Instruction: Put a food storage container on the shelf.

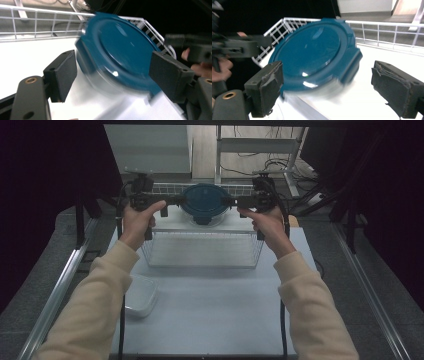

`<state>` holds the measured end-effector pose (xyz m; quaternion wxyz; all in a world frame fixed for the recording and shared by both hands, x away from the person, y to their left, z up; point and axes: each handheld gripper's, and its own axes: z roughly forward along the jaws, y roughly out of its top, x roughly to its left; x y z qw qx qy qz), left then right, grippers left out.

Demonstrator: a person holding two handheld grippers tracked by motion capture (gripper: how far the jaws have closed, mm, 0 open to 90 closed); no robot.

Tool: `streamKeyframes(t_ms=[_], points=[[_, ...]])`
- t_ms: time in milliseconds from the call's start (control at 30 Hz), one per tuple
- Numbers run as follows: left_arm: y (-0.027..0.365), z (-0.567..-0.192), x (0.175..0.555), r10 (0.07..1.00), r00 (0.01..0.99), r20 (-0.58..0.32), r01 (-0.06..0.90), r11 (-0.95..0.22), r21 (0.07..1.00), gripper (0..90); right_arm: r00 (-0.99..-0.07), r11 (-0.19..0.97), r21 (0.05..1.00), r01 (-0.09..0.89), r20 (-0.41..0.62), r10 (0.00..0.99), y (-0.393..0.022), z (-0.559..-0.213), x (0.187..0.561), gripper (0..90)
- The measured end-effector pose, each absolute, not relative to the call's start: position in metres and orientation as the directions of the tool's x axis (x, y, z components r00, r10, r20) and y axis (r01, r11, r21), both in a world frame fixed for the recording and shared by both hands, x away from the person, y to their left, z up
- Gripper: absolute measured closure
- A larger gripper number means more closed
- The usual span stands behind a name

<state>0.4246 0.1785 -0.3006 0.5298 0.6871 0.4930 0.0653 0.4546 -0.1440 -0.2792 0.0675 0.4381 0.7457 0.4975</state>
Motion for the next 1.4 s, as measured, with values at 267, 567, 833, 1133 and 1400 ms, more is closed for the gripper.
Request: streamKeyframes(t_ms=[267, 567, 833, 1133, 1400], points=[[0.177, -0.309, 0.354, 0.720, 0.624, -0.305, 0.507, -0.076, 0.859, 27.5, -0.690, 0.220, 0.853, 0.473, 0.203, 0.695, -0.158, -0.289, 0.394, 16.8], [0.169, -0.355, 0.289, 0.719, 0.665, -0.204, 0.480, -0.202, 0.854, 24.5, -0.731, 0.309, 0.869, 0.386, 0.084, 0.677, -0.180, -0.329, 0.331, 19.4], [0.161, -0.408, 0.253, 0.732, 0.664, -0.150, 0.505, -0.291, 0.813, 24.5, -0.751, 0.311, 0.862, 0.400, 0.113, 0.651, -0.192, -0.377, 0.296, 24.8], [0.173, -0.439, 0.236, 0.763, 0.628, -0.152, 0.543, -0.289, 0.788, 26.2, -0.743, 0.304, 0.844, 0.442, 0.154, 0.652, -0.202, -0.424, 0.267, 24.6], [0.174, -0.456, 0.229, 0.769, 0.621, -0.149, 0.573, -0.316, 0.756, 26.8, -0.720, 0.342, 0.793, 0.504, 0.167, 0.674, -0.209, -0.464, 0.259, 25.6]])
